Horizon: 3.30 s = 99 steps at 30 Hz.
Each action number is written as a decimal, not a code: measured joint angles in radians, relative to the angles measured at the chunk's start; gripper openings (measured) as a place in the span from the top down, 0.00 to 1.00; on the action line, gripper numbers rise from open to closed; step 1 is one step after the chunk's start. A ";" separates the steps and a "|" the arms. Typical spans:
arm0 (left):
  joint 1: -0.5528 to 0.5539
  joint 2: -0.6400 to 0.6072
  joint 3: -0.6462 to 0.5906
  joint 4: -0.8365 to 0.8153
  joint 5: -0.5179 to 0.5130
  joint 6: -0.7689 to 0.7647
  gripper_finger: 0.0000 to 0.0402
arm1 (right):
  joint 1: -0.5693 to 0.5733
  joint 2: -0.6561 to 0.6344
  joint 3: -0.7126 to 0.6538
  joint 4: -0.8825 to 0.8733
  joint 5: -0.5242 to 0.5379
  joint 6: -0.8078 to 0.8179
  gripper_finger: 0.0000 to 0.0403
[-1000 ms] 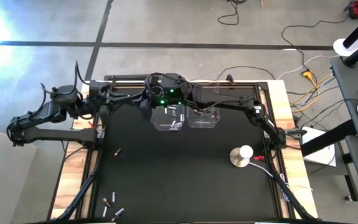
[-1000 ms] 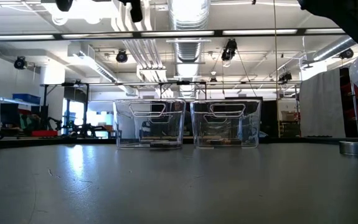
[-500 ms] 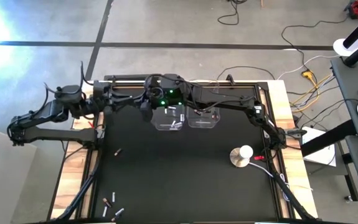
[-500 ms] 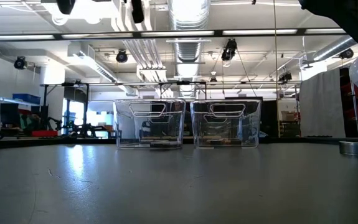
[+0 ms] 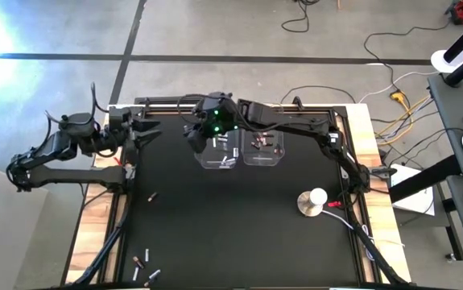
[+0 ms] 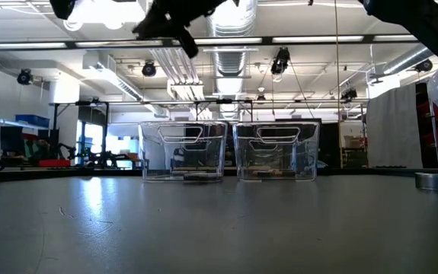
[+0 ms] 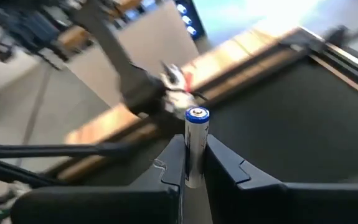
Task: Sort batteries
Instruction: Put the white battery into the left transparent bin
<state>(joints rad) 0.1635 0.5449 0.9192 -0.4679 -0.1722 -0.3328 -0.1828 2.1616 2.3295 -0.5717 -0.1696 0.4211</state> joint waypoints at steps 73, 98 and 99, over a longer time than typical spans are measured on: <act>0.000 0.121 0.000 -0.033 -0.001 -0.024 0.53 | -0.133 0.311 -0.069 -0.391 0.136 -0.495 0.93; 0.000 0.114 0.000 -0.082 0.008 -0.024 0.53 | -0.132 0.305 -0.109 -0.378 0.117 -0.481 0.78; 0.000 0.113 0.000 -0.082 0.009 -0.024 0.53 | -0.132 0.305 -0.103 -0.380 0.117 -0.473 0.77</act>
<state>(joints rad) 0.1631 0.6582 0.9195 -0.5495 -0.1631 -0.3569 -0.3149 2.4668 2.2263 -0.9519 -0.0531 -0.0521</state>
